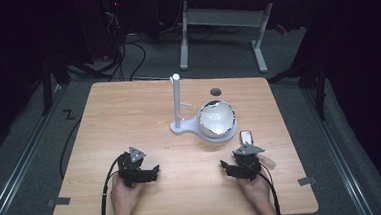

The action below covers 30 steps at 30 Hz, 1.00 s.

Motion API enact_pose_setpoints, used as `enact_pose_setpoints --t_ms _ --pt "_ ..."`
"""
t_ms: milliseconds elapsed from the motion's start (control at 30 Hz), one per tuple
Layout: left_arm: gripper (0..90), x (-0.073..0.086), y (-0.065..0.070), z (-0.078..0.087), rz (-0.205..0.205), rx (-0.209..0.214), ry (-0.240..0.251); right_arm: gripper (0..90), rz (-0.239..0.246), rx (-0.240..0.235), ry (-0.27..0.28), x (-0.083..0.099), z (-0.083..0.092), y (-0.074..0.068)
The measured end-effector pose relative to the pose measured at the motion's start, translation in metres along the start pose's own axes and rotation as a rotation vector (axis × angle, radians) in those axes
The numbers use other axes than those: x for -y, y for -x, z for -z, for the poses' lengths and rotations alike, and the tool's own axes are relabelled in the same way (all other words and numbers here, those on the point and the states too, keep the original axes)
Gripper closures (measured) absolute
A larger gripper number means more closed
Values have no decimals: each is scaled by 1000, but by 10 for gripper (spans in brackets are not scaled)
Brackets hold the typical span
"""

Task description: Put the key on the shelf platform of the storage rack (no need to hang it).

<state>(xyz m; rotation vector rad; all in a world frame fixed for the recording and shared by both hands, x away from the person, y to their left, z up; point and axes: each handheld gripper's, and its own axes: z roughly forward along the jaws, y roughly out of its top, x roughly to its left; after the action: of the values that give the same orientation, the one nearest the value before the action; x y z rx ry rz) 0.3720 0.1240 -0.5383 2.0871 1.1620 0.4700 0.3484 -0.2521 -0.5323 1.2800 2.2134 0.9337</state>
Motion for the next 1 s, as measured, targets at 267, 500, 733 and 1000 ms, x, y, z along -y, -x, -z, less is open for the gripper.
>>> enact_pose_setpoints --t_ms 267,500,733,1000 --pt "96 0 1 1 -3 -2 3 360 1 2 -1 0 0 0" --pt "153 4 6 5 15 -24 14 371 -12 -9 4 0 0 3" --pt "153 4 6 5 16 -19 14 372 -8 8 -1 0 1 1" --pt "154 4 6 5 16 -20 14 481 -28 32 11 4 5 4"
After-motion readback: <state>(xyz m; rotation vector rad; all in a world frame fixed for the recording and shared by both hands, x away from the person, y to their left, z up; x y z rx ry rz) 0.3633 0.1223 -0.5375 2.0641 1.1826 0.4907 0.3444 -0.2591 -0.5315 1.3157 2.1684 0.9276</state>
